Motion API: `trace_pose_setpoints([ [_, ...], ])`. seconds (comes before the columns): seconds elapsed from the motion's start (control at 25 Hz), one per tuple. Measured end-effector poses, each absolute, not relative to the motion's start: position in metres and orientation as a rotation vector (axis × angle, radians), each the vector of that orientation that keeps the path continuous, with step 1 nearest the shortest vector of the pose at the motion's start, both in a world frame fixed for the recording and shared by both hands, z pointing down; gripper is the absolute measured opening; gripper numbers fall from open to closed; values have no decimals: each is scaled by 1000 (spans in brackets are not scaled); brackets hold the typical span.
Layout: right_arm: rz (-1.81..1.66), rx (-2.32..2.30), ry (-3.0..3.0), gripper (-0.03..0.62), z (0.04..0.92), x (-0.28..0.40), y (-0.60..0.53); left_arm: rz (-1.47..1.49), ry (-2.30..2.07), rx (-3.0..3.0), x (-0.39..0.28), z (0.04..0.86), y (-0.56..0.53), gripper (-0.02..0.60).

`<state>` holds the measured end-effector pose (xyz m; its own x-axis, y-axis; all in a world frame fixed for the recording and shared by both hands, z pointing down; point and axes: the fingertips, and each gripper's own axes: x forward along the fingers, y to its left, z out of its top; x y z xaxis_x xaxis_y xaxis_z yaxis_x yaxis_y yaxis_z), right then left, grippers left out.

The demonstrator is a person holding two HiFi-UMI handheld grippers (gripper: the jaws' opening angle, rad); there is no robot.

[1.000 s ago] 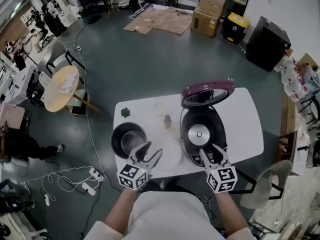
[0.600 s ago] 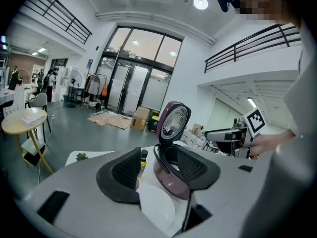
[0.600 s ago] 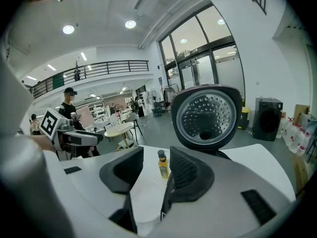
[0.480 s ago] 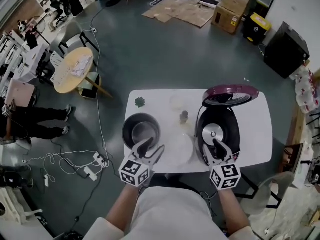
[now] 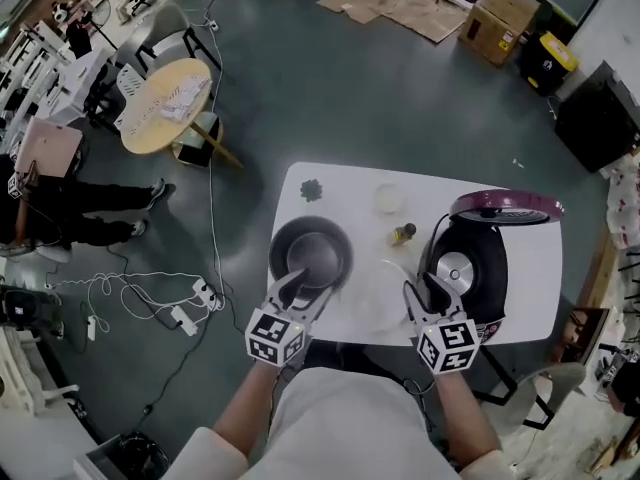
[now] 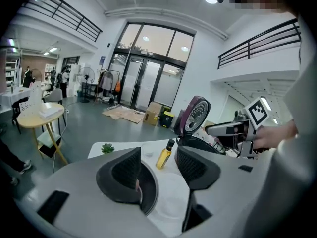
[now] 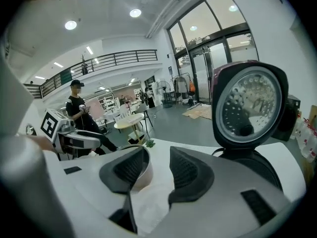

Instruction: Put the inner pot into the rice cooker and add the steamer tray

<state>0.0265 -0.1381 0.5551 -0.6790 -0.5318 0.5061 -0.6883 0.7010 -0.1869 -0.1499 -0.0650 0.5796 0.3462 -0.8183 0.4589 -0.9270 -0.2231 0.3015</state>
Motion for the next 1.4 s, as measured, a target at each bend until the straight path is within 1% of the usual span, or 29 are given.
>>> trace_pose_setpoints([
  [0.48, 514, 763, -2420, 179, 619, -66, -140, 303, -1576, 1933, -227, 639, -52, 261],
  [0.84, 500, 669, -2321, 179, 680, -95, -142, 394, -1628, 1745, -277, 697, -37, 271],
  [1.4, 499, 656, -2181, 184, 749, -127, -153, 451, -1540, 1653, -291, 760, -42, 285],
])
